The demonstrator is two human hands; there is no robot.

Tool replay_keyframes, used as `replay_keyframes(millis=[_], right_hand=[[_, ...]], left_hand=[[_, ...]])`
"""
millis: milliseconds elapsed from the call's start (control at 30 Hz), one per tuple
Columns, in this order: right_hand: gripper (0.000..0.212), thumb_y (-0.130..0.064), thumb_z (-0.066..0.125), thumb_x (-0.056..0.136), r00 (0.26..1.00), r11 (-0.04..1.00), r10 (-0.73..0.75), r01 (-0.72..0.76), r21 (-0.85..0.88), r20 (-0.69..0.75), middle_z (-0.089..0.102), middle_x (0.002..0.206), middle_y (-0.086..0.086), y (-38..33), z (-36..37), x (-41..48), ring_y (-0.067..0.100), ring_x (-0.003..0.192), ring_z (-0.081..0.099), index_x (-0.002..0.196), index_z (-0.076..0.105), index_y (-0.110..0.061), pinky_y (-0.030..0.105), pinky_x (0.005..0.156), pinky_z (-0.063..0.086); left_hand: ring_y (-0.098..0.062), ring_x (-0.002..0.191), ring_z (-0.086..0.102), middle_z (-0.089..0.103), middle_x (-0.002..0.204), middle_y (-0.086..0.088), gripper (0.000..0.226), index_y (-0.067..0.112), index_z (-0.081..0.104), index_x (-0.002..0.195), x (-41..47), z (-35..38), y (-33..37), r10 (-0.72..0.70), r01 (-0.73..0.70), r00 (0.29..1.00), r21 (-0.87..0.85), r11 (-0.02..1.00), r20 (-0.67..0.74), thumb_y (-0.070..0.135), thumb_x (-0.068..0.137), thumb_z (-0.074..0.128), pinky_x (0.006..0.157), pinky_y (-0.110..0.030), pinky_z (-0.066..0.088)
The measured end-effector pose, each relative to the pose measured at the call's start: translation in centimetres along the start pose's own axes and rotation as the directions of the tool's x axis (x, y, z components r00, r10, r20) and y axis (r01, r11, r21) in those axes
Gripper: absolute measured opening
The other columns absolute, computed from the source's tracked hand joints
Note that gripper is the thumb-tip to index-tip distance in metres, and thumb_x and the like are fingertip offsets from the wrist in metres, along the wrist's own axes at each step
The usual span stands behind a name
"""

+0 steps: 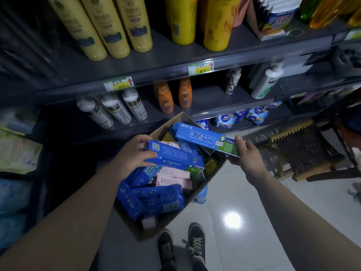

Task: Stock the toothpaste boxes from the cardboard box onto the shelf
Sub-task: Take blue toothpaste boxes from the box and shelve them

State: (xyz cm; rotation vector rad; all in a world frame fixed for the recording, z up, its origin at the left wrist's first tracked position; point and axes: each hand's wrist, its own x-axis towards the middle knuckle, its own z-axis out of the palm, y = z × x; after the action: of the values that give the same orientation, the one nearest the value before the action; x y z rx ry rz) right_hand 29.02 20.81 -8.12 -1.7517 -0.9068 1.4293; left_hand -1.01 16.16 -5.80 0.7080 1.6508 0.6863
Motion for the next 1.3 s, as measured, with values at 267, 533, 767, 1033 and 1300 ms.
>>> replay_keyframes(millis=[267, 533, 767, 1033, 1300], right_hand=[[0.033, -0.035, 0.047, 0.099, 0.995, 0.996, -0.056, 0.049, 0.08, 0.085, 0.063, 0.09, 0.006, -4.5, 2.0, -2.7, 0.015, 0.075, 0.063, 0.105, 0.053, -0.003, 0.02, 0.054, 0.056], [0.045, -0.042, 0.047, 0.098, 0.972, 0.989, -0.144, 0.146, 0.006, 0.187, 0.065, 0.092, 0.01, -8.4, 4.1, -5.7, 0.011, 0.063, 0.064, 0.106, 0.058, 0.001, 0.021, 0.051, 0.053], [0.04, -0.047, 0.05, 0.095, 0.919, 0.977, -0.203, 0.212, 0.01, 0.338, 0.064, 0.086, 0.013, -12.4, 7.7, -9.5, 0.024, 0.068, 0.061, 0.095, 0.056, -0.008, 0.037, 0.064, 0.054], [0.062, -0.066, 0.059, 0.077, 0.828, 0.963, -0.239, 0.27, 0.014, 0.508, 0.068, 0.098, 0.025, -16.7, 13.4, -14.6, 0.032, 0.074, 0.066, 0.096, 0.061, -0.006, 0.041, 0.064, 0.056], [0.047, -0.047, 0.049, 0.095, 0.654, 0.922, -0.34, 0.373, 0.102, 0.676, 0.067, 0.085, 0.011, -20.2, 19.7, -24.6, 0.021, 0.059, 0.063, 0.107, 0.059, -0.003, 0.032, 0.057, 0.057]], left_hand=[[-0.023, 0.094, 0.066, 0.058, 0.109, -0.012, 0.02, 0.012, 0.05, 0.095, -4.5, -2.7, 0.6, -0.013, -0.019, 0.98, -0.153, 0.988, -0.2, 0.009, 0.085, 0.068, 0.068, -0.035, 0.059], [-0.015, 0.047, 0.045, 0.054, 0.075, -0.009, 0.026, 0.01, 0.056, 0.103, -10.3, -5.7, 1.4, -0.041, -0.04, 0.931, -0.213, 0.976, -0.364, 0.035, 0.098, 0.05, 0.045, -0.022, 0.047], [-0.025, 0.067, 0.058, 0.055, 0.091, -0.015, 0.014, 0.009, 0.054, 0.092, -16.2, -8.0, 2.6, -0.143, -0.111, 0.919, -0.59, 0.8, -0.367, 0.021, 0.098, 0.051, 0.052, -0.033, 0.059], [-0.018, 0.064, 0.065, 0.063, 0.074, -0.014, 0.01, -0.004, 0.06, 0.088, -24.8, -12.7, 2.2, -0.032, -0.276, 0.906, -0.648, 0.71, -0.421, -0.013, 0.085, 0.055, 0.058, -0.024, 0.059], [-0.011, 0.042, 0.058, 0.064, 0.073, -0.005, 0.023, 0.014, 0.062, 0.098, -35.1, -18.6, -0.4, -0.078, -0.387, 0.733, -0.509, 0.769, -0.675, 0.035, 0.088, 0.064, 0.04, -0.02, 0.046]])
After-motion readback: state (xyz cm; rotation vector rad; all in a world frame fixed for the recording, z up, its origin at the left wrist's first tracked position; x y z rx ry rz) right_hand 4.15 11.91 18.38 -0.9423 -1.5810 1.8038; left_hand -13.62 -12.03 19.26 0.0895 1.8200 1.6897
